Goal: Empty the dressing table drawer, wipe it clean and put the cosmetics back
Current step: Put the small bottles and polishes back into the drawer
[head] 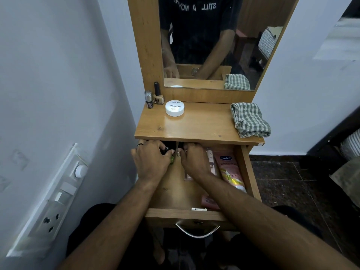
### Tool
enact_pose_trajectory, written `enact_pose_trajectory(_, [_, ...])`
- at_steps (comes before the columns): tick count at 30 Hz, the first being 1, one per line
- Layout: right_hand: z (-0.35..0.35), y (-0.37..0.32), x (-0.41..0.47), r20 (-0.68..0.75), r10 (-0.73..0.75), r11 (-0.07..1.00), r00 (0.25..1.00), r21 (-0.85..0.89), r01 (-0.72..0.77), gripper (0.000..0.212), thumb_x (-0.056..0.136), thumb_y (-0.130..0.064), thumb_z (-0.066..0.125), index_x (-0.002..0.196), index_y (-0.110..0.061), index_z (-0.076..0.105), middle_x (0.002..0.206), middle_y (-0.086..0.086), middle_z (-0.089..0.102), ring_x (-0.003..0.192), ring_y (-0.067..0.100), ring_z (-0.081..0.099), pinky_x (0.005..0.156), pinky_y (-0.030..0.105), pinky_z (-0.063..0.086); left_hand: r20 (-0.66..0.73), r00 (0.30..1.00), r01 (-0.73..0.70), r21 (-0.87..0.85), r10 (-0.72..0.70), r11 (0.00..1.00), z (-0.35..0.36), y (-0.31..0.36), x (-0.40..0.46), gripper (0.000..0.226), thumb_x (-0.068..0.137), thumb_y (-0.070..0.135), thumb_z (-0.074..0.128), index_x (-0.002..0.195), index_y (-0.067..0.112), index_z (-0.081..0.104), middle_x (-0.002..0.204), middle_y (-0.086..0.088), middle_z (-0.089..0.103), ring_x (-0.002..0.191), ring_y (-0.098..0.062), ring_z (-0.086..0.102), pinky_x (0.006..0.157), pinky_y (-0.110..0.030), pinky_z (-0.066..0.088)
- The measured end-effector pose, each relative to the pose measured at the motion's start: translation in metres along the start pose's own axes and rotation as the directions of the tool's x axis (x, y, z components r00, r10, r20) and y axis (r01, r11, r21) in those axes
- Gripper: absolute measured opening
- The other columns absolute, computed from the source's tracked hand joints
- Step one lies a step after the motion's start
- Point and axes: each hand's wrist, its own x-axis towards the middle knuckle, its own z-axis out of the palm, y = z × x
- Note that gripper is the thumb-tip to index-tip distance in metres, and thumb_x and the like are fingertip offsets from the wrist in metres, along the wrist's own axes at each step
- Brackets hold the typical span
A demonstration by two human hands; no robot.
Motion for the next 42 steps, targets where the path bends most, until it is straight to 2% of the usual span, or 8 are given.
enact_pose_trajectory(10, [-0.007,0.003,0.003,0.026,0.035,0.991,0.999,0.128,-0.038,0.021,0.093,-0.026,0.069,0.086,-0.006,0.070,0.084,0.011,0.072,0.081,0.029,0.068,0.071,0.037,0.052,0.001,1.000,0.003,-0.004,-0.003,1.000,0.000,0.000,0.000,0.023,0.074,0.045,0.084,0.080,0.025,0.073,0.086,0.008,0.073,0.099,-0.020,0.058,0.078,-0.034,0.028])
enact_pose_trajectory(14, [-0.014,0.015,0.000,0.074,0.070,0.993,0.995,0.093,-0.077,0.028,0.090,-0.042,0.067,0.090,-0.015,0.071,0.081,0.003,0.072,0.078,0.022,0.069,0.069,0.035,0.055,-0.007,1.000,0.015,-0.038,-0.015,0.999,0.000,-0.001,0.001,0.022,0.074,0.046,0.084,0.080,0.027,0.075,0.083,0.009,0.072,0.096,-0.019,0.059,0.078,-0.033,0.027])
enact_pose_trajectory(19, [-0.029,0.011,-0.008,0.049,0.020,0.994,0.999,0.110,-0.026,0.033,0.097,-0.049,0.055,0.099,-0.023,0.075,0.085,-0.007,0.074,0.078,0.012,0.067,0.066,0.029,0.050,-0.025,0.999,0.043,-0.051,-0.044,0.998,0.003,0.000,0.001,0.026,0.071,0.050,0.085,0.076,0.027,0.075,0.077,0.012,0.070,0.092,-0.018,0.058,0.078,-0.034,0.028])
enact_pose_trajectory(21, [-0.033,0.005,-0.010,0.031,-0.005,0.994,0.999,0.111,0.002,0.037,0.099,-0.050,0.052,0.090,-0.022,0.075,0.078,-0.007,0.072,0.072,0.011,0.065,0.061,0.028,0.044,-0.018,0.999,0.045,-0.030,-0.046,0.999,0.003,0.001,0.001,0.026,0.071,0.049,0.085,0.075,0.027,0.074,0.076,0.012,0.070,0.092,-0.019,0.059,0.077,-0.034,0.028])
enact_pose_trajectory(24, [-0.038,0.000,-0.014,0.026,-0.065,0.993,0.998,0.104,0.062,0.039,0.100,-0.049,0.050,0.070,-0.027,0.061,0.057,-0.009,0.055,0.057,0.007,0.052,0.054,0.029,0.032,-0.009,0.999,0.039,-0.020,-0.039,0.999,0.002,0.002,0.000,0.023,0.072,0.047,0.085,0.078,0.026,0.075,0.080,0.010,0.072,0.094,-0.019,0.060,0.077,-0.033,0.028])
enact_pose_trajectory(32, [-0.046,-0.008,-0.016,-0.013,-0.298,0.936,0.954,0.192,0.295,0.027,0.099,-0.045,0.054,0.090,-0.027,0.073,0.079,-0.013,0.069,0.071,0.002,0.059,0.061,0.026,0.044,-0.002,1.000,0.012,-0.022,-0.012,1.000,-0.002,-0.002,-0.001,0.025,0.075,0.052,0.078,0.080,0.028,0.076,0.083,0.013,0.072,0.093,-0.016,0.061,0.076,-0.032,0.032])
enact_pose_trajectory(37, [-0.060,-0.025,0.003,-0.149,-0.339,0.916,0.929,0.174,0.362,0.020,0.096,-0.041,0.059,0.092,-0.026,0.072,0.080,-0.012,0.066,0.068,0.002,0.055,0.061,0.032,0.050,-0.072,0.994,-0.090,-0.110,0.083,0.990,-0.020,-0.001,-0.001,0.025,0.085,0.053,0.071,0.075,0.030,0.073,0.074,0.016,0.069,0.071,-0.005,0.060,0.070,-0.031,0.046])
enact_pose_trajectory(42, [-0.100,-0.067,0.075,-0.200,-0.362,0.919,0.911,0.088,0.384,0.008,0.092,-0.036,0.066,0.092,-0.029,0.070,0.079,-0.017,0.058,0.066,-0.001,0.048,0.060,0.022,0.043,-0.264,0.953,-0.211,-0.214,0.151,0.954,-0.044,0.002,0.034,0.015,0.096,0.033,0.065,0.091,0.023,0.076,0.085,0.012,0.072,0.073,-0.006,0.060,0.073,-0.031,0.049])
